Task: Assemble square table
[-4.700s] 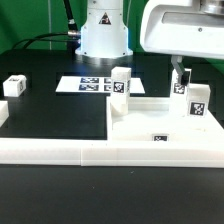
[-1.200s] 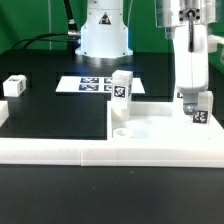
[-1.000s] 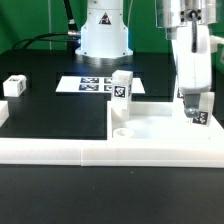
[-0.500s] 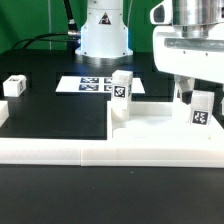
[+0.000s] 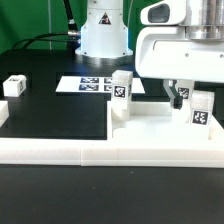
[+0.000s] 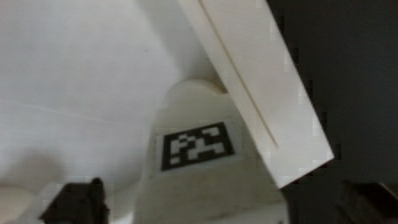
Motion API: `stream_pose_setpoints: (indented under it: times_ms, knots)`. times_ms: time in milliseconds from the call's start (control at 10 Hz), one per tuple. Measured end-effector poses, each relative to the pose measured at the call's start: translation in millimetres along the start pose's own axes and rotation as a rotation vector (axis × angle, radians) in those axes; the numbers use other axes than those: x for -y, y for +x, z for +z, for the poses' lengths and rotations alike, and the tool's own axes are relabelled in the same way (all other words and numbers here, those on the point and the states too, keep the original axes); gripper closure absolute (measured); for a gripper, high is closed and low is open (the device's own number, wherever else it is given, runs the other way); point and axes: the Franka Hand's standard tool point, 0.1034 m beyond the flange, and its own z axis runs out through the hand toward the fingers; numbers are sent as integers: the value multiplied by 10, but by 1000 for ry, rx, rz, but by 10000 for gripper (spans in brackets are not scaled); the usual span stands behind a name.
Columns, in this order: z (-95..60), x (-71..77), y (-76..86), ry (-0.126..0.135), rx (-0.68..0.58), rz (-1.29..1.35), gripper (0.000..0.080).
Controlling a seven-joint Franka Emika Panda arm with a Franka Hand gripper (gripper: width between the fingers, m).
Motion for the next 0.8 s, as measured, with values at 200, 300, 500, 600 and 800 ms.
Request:
stream_pose_setpoints:
  times_ms: [200,300,500,600,800]
  knots:
    - [3,-3,-1,-1,0,18,177]
    - [5,-1,-3,1,1,57,349]
    - [7,-7,-3,0,2,194,510]
    - [7,-9,-3,0,2,285,506]
    - [9,-16,1,-1,1,463,506]
